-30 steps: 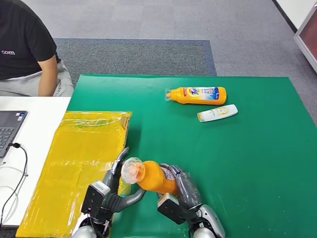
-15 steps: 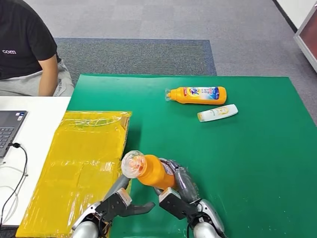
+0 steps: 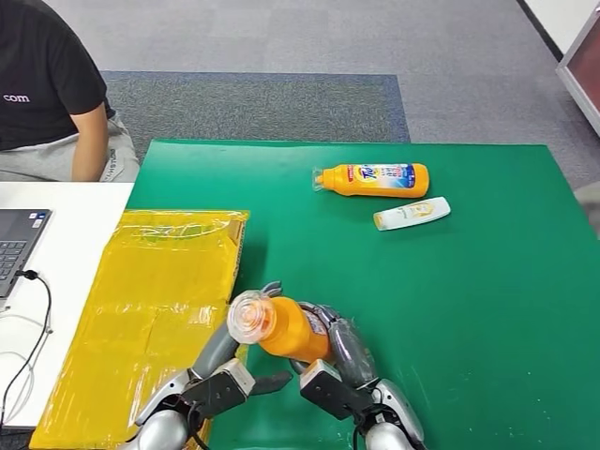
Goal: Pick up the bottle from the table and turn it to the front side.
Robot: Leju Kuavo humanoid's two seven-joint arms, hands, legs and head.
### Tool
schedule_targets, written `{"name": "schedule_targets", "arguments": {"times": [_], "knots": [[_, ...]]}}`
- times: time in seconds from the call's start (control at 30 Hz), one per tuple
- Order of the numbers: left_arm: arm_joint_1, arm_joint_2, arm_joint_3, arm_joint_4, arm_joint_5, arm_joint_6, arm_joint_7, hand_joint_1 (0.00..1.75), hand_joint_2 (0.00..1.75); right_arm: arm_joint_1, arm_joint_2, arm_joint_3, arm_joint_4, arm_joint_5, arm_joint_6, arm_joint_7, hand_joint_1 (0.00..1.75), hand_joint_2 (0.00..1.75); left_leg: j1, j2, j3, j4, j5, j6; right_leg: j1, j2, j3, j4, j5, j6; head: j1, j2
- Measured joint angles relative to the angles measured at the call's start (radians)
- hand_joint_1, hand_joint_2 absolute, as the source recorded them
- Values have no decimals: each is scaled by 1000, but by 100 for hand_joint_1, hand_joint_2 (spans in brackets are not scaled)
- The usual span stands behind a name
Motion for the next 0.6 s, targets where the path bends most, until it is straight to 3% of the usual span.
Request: {"name": "schedule_targets", "arguments": {"times": [0.6], "knots": [[-17, -7, 0, -23, 3, -20, -4, 0, 175, 13, 0, 0, -3, 5, 0, -5, 175, 175, 0, 0, -2, 0, 0, 0, 0, 0, -2, 0, 0, 0, 0, 0]]}}
